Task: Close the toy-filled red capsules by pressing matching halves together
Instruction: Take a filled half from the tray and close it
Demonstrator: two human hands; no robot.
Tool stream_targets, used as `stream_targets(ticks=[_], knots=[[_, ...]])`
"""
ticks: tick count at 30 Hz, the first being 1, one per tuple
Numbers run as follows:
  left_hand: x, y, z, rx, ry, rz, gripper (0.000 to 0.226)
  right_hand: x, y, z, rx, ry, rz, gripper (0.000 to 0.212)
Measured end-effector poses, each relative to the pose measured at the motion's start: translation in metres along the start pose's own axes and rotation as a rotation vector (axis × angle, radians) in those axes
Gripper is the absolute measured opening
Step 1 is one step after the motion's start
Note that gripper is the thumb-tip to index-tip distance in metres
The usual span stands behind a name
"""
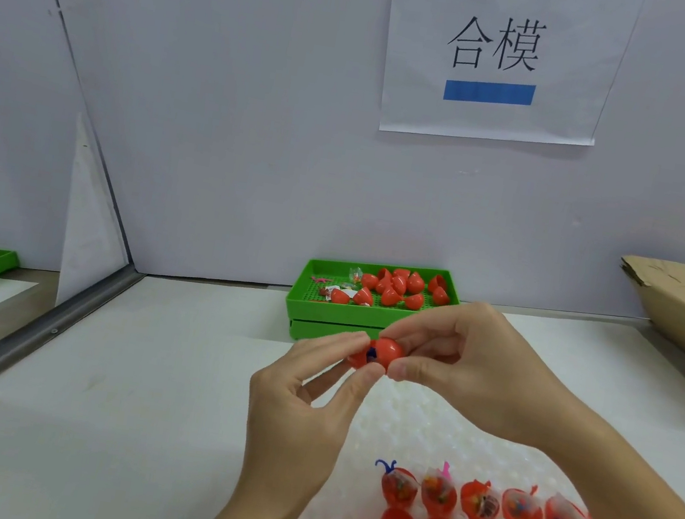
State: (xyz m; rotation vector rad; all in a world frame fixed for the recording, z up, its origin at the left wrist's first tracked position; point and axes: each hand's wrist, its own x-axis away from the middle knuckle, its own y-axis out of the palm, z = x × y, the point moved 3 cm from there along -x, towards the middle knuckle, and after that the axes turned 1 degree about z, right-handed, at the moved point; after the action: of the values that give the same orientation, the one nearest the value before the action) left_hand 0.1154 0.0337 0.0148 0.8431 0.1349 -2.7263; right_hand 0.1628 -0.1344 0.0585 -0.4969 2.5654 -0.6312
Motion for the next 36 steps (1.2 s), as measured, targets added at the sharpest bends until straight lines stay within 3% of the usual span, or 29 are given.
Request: stream_targets(ticks=[4, 16, 22, 36], knots=[[-0.001, 0.001, -0.001, -0.003, -0.03, -0.007, 0.033, 0.0, -0.001, -0.001, 0.005, 0.001, 0.014, 0.017], [-0.003, 0.002, -0.002, 0.1, -0.147, 0.012, 0.013, 0.001, 0.003, -0.002, -0.01, 0.013, -0.012, 0.018], [-0.002, 0.003, -0.002, 0.004, -0.139, 0.05, 0.024, 0.002, 0.009, -0.004, -0.022, -0.012, -0.017, 0.021], [0.0, 0.004, -0.002, 0.012, -0.081, 0.051, 0.021, 0.001, 0.007, -0.006, -0.007, -0.012, 0.001, 0.016]])
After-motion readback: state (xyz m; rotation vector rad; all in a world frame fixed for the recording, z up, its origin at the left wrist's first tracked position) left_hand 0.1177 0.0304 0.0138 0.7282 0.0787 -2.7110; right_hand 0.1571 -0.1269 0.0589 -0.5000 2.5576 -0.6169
